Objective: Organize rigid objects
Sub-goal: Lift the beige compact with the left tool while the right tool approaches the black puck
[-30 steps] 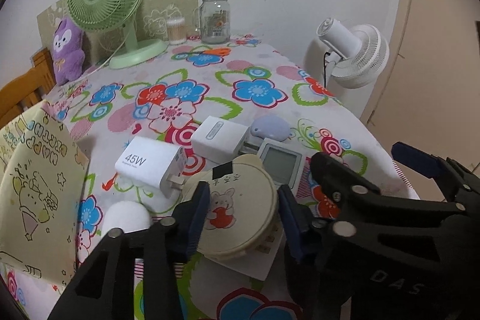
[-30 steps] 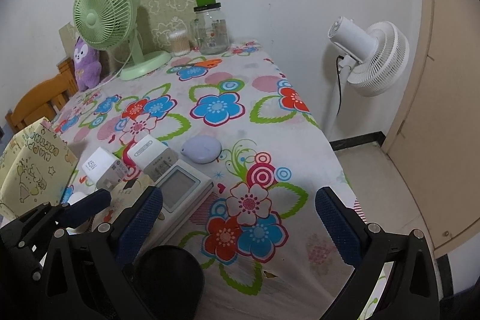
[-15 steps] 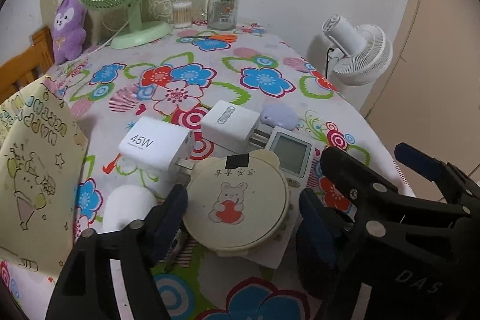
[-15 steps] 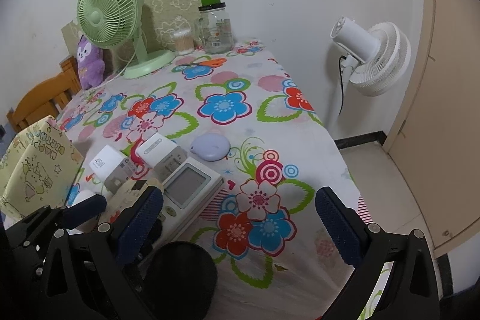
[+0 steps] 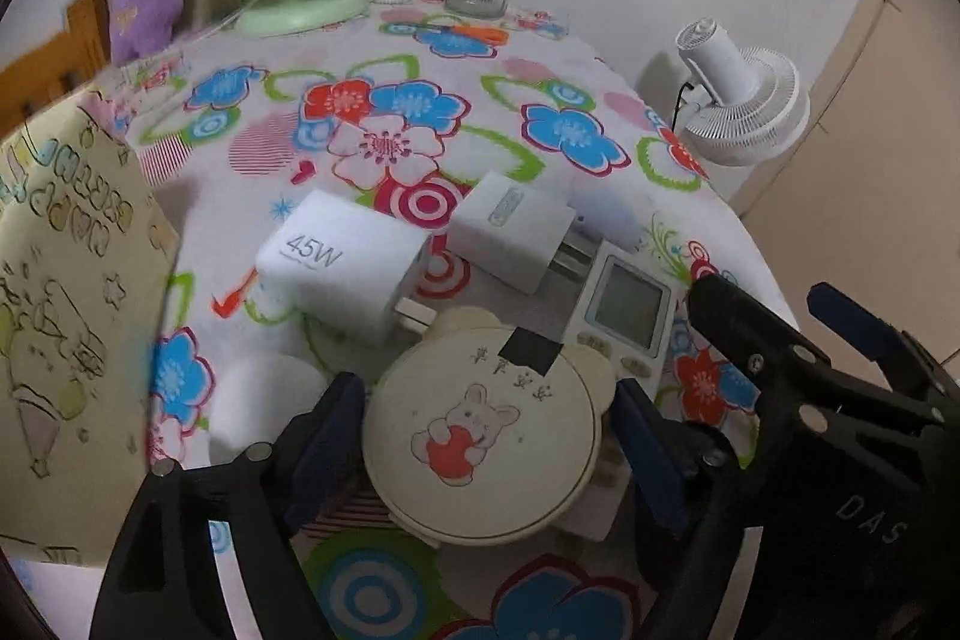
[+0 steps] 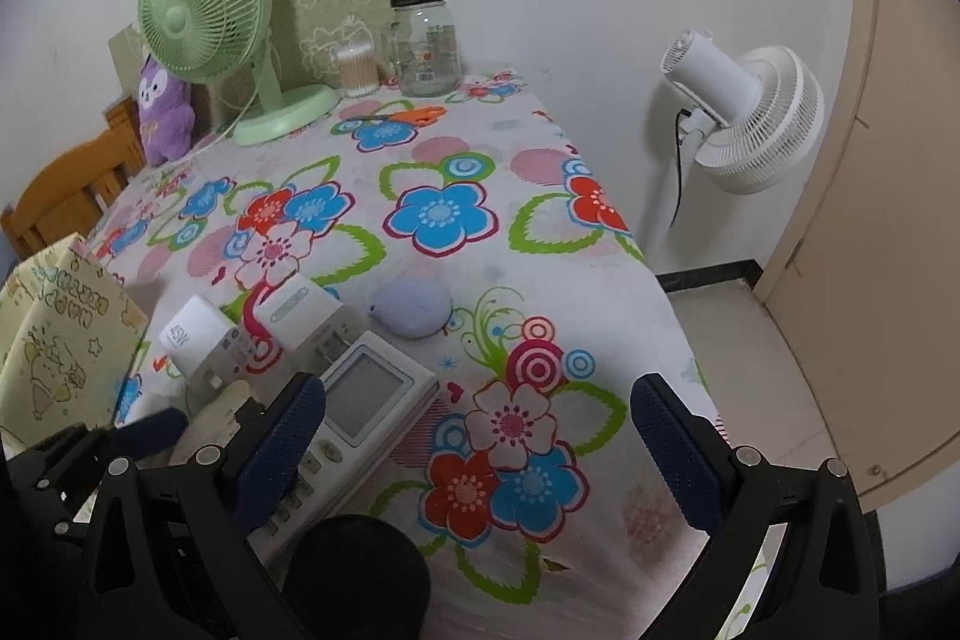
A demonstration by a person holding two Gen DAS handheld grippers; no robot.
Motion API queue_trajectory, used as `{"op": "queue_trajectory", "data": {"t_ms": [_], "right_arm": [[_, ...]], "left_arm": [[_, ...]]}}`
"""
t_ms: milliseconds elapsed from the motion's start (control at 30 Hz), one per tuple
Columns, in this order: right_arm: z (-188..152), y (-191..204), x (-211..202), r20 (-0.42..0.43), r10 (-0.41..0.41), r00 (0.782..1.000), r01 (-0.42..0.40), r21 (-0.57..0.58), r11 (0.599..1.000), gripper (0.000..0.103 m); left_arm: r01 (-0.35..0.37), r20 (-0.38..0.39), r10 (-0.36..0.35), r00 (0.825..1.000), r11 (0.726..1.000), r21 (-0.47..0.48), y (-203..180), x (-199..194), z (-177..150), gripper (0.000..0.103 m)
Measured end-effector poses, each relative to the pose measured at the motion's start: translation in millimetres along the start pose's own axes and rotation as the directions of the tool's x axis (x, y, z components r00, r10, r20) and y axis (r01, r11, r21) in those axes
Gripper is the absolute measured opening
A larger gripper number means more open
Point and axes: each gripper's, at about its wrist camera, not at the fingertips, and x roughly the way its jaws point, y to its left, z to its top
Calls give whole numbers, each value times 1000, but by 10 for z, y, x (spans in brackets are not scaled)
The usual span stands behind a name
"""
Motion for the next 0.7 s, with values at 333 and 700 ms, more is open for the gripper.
{"op": "queue_trajectory", "data": {"t_ms": [333, 700], "right_arm": [[-34, 39, 41, -19, -4, 1000, 4, -6, 1000, 103], [-201, 85, -124, -14, 13, 1000, -13, -17, 1000, 103]], "left_arm": [[-5, 30, 4, 1000, 1000, 20, -38, -60, -60, 83], [-67, 87, 60, 994, 994, 85, -135, -310, -262, 83]]}}
